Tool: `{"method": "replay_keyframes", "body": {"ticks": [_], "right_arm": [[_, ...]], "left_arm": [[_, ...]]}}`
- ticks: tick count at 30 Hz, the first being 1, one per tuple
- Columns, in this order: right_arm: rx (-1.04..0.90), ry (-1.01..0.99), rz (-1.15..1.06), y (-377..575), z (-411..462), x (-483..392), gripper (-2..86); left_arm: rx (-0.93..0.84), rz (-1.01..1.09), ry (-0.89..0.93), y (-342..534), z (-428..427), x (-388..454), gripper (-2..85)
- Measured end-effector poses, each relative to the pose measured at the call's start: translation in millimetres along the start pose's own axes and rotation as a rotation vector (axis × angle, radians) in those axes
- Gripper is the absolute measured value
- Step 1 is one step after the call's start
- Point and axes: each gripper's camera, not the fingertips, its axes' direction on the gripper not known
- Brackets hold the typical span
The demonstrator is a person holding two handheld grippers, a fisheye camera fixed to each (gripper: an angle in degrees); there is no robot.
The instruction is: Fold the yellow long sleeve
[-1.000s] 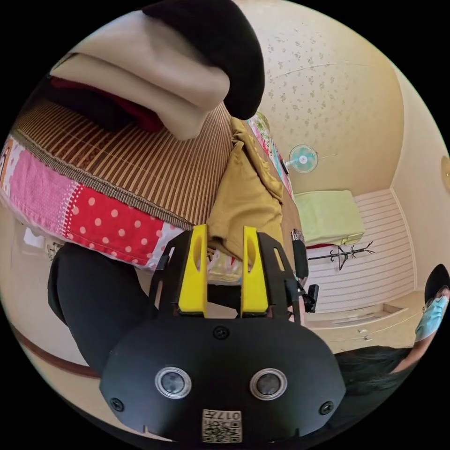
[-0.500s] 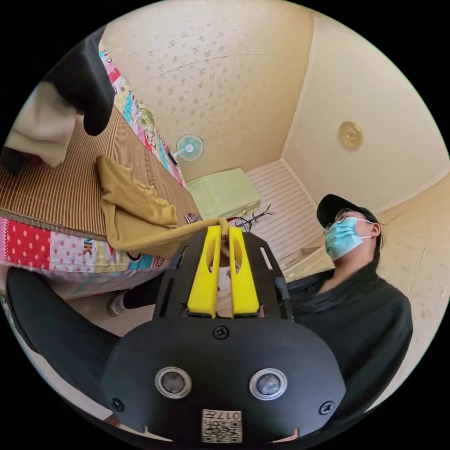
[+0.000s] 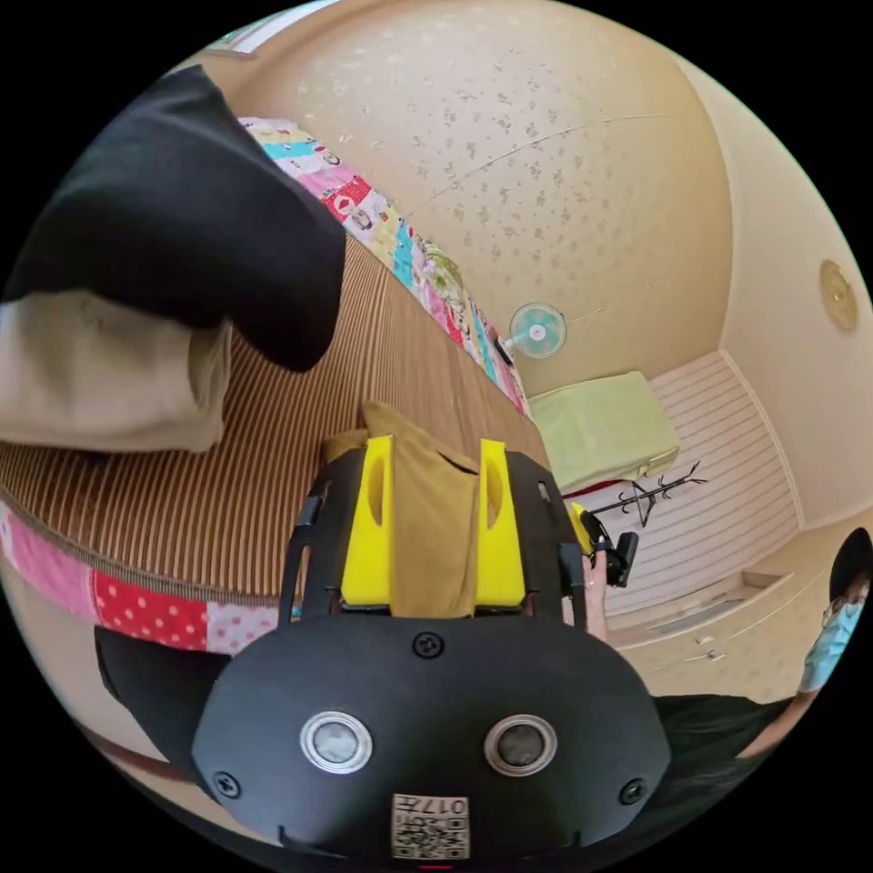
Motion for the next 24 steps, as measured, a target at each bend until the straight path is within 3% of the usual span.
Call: {"method": "replay_keyframes", "body": {"ticks": [4, 5, 8, 12, 14, 18, 24], "right_arm": [[-0.089, 0.307, -0.07, 61.5, 40.1, 1.8, 7.2], [-0.197, 0.42, -0.076, 75.7, 64.5, 13.8, 6.1], [-0.136, 0.336, -0.011, 91.8, 60.5, 28.5, 3.9], [-0.138, 0.133, 0.199, 72.7, 38.2, 57.0, 2.2], [-0.111, 0.053, 0.233, 67.4, 21.4, 61.3, 1.7], [-0.037, -0.004, 0.209, 69.8, -34.9, 55.9, 1.0], [-0.034, 0.01, 0.255, 99.2, -105.6, 86.5, 1.0]], "left_arm": [[-0.194, -0.114, -0.049, 74.5, 38.2, -46.1, 16.6], [-0.216, -0.14, -0.038, 83.5, 44.0, -52.6, 16.7], [-0.259, -0.262, 0.096, 111.8, 65.7, -76.6, 16.0], [-0.167, -0.263, 0.199, 88.0, 75.6, -61.7, 6.9], [-0.171, -0.177, 0.166, 60.9, 85.0, -28.8, 5.5], [-0.202, 0.193, 0.107, 22.4, 131.0, 107.0, 5.1], [-0.427, 0.66, 0.139, 109.1, 252.2, 261.3, 6.2]]}}
